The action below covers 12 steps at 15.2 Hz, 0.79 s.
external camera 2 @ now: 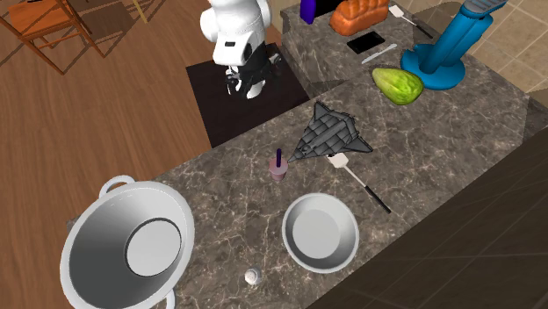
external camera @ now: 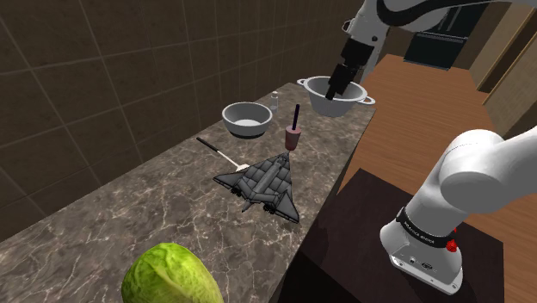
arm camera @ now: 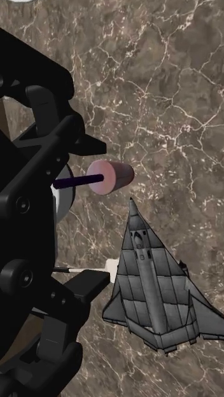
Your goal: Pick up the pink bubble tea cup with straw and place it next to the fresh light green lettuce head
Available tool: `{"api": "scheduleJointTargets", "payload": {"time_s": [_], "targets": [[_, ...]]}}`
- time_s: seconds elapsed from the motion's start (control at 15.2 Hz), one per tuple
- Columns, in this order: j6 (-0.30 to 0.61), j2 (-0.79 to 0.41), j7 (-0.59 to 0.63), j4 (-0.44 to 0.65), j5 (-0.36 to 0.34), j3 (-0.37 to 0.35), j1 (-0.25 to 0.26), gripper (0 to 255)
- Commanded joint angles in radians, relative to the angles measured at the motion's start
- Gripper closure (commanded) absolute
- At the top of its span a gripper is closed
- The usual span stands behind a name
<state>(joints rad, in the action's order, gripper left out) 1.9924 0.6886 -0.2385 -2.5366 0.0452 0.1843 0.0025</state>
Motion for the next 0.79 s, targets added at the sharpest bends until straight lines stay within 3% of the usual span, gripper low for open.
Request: {"api": "scheduleJointTargets", "payload": {"time_s": [0.0, 0.4, 0.73], "targets": [[0.08, -0.046, -0.047, -0.024, 0.015, 0.035, 0.01, 0], [0.312, -0.235, -0.221, -0.06, 0.113, 0.152, 0.077, 0], [0.465, -0.44, -0.442, -0.029, 0.304, 0.268, 0.183, 0]]}}
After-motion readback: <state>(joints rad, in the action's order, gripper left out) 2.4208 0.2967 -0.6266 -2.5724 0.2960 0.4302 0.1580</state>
